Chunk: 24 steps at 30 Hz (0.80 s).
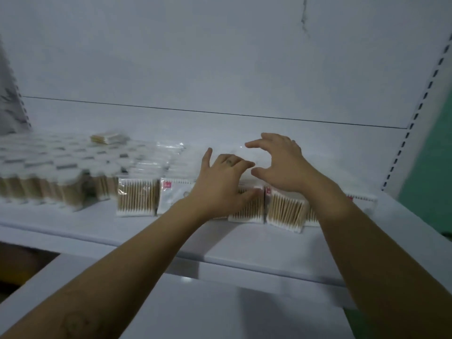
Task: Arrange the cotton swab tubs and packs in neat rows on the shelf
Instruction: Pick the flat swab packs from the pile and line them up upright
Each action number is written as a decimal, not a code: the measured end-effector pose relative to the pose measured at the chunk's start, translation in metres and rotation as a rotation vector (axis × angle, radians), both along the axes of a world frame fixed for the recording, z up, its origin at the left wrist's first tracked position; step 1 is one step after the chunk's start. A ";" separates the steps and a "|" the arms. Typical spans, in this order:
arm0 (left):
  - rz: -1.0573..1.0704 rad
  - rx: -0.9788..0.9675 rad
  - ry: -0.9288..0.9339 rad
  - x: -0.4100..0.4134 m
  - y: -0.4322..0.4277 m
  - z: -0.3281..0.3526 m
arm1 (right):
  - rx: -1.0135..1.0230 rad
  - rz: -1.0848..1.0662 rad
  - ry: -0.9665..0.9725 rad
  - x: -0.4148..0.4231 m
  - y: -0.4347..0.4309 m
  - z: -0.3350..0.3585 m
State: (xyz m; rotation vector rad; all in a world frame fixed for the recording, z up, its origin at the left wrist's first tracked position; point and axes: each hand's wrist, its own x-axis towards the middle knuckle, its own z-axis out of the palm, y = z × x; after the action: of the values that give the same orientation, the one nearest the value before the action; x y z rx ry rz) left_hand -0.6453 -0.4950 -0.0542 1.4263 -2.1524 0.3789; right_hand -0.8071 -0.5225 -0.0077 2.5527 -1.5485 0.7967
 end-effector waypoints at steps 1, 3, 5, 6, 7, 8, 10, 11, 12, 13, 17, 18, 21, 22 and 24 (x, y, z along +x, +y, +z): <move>-0.019 0.015 0.006 -0.002 -0.002 0.002 | 0.018 -0.019 -0.014 -0.007 0.003 0.002; -0.085 0.033 -0.042 -0.013 -0.008 0.006 | 0.017 -0.113 -0.025 -0.030 0.010 0.003; -0.156 0.039 -0.122 -0.030 -0.010 0.007 | 0.038 -0.228 0.057 -0.053 0.017 0.000; -0.186 0.031 -0.160 -0.038 -0.012 0.007 | 0.056 -0.257 0.113 -0.061 0.020 -0.003; -0.202 0.016 -0.194 -0.045 -0.013 0.006 | 0.069 -0.255 0.152 -0.067 0.021 -0.007; -0.205 0.001 -0.224 -0.051 -0.015 0.006 | 0.072 -0.237 0.172 -0.069 0.022 -0.011; -0.180 -0.021 -0.249 -0.058 -0.016 0.008 | 0.062 -0.220 0.184 -0.070 0.023 -0.018; -0.161 -0.031 -0.250 -0.060 -0.017 0.008 | 0.056 -0.221 0.185 -0.069 0.023 -0.019; -0.140 -0.036 -0.260 -0.060 -0.018 0.009 | 0.056 -0.225 0.191 -0.068 0.023 -0.019; -0.118 -0.037 -0.275 -0.060 -0.018 0.009 | 0.064 -0.228 0.211 -0.066 0.023 -0.019; -0.031 -0.013 -0.291 -0.059 -0.019 0.005 | 0.121 -0.246 0.321 -0.059 0.020 -0.013; -0.014 0.005 -0.277 -0.060 -0.019 0.003 | 0.122 -0.240 0.330 -0.058 0.019 -0.012; 0.012 0.049 -0.212 -0.064 -0.015 -0.002 | 0.124 -0.216 0.354 -0.057 0.018 -0.009; 0.004 0.066 -0.189 -0.062 -0.014 -0.002 | 0.133 -0.207 0.358 -0.057 0.019 -0.008; -0.016 0.101 -0.161 -0.051 -0.011 0.002 | 0.144 -0.186 0.359 -0.056 0.021 -0.006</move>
State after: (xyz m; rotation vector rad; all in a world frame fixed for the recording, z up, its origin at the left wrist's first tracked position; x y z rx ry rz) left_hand -0.6967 -0.5059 -0.0520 1.4773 -2.3402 0.3957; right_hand -0.8635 -0.5020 -0.0138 2.4192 -1.7343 0.1989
